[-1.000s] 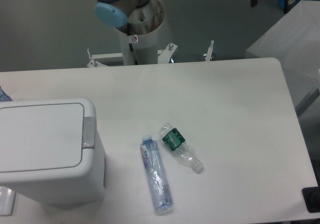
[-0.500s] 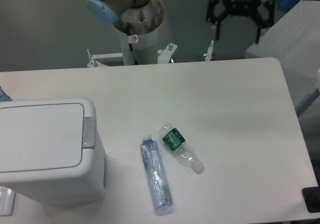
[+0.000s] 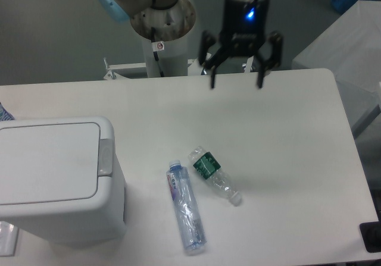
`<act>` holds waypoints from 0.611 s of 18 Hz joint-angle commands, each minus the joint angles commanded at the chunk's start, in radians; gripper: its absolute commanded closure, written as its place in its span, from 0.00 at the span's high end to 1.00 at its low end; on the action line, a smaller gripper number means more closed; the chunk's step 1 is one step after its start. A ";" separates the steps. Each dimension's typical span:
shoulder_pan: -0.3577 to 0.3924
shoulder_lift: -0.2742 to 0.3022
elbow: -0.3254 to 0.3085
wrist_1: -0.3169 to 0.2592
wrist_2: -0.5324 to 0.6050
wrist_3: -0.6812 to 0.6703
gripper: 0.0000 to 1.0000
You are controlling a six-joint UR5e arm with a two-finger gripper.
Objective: Open the trash can
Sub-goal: 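Lower the gripper toward the white trash can's lid edge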
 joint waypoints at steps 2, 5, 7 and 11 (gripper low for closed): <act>-0.048 -0.034 0.015 0.046 0.000 -0.074 1.00; -0.094 -0.072 0.049 0.052 0.000 -0.200 1.00; -0.115 -0.088 0.054 0.054 0.000 -0.227 1.00; -0.151 -0.111 0.055 0.059 0.000 -0.250 1.00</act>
